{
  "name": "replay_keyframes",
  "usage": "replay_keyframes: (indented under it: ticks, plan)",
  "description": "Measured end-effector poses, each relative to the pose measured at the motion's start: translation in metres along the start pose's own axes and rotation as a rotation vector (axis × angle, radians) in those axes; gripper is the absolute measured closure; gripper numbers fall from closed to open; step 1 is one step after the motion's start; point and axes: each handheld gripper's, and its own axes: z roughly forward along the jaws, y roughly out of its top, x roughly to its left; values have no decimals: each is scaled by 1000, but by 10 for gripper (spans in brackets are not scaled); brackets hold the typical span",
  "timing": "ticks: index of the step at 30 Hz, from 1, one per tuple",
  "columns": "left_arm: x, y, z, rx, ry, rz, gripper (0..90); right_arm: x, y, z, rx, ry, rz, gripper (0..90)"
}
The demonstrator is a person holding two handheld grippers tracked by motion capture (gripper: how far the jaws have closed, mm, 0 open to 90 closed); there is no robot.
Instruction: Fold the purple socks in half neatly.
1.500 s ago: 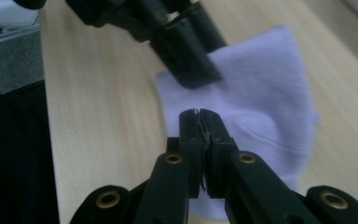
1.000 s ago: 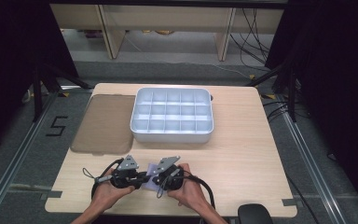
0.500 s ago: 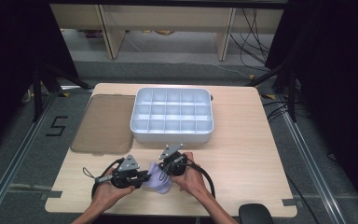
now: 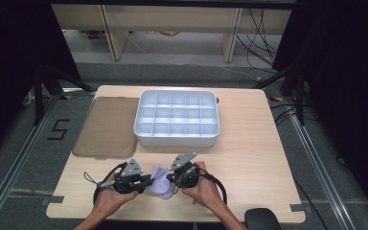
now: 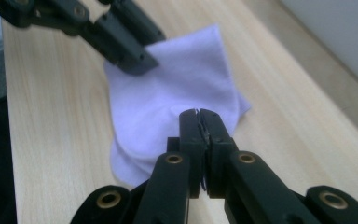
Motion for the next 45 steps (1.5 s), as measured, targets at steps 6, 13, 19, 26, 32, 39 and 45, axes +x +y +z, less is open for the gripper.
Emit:
replay_keyframes:
  ticks: [6,13,19,26,32,39,45]
  plan:
    - [-7,5,-2,-24,0,-6,778,-4,-5,13,37,0,16,897]
    - [-17,11,-1,-49,-25,26,762,-7,-5,15,27,16,43,899]
    - [-32,15,10,-27,-50,59,763,-9,-5,14,27,25,63,898]
    - [-32,14,15,-6,-55,62,764,-20,-7,5,-14,36,120,887]
    - [-37,17,21,22,-44,112,764,-32,-7,-13,-63,17,140,887]
    - [-46,17,33,64,-40,158,758,-26,2,-20,-97,14,81,887]
    - [-46,17,32,68,-52,161,740,-23,2,-4,-44,37,59,887]
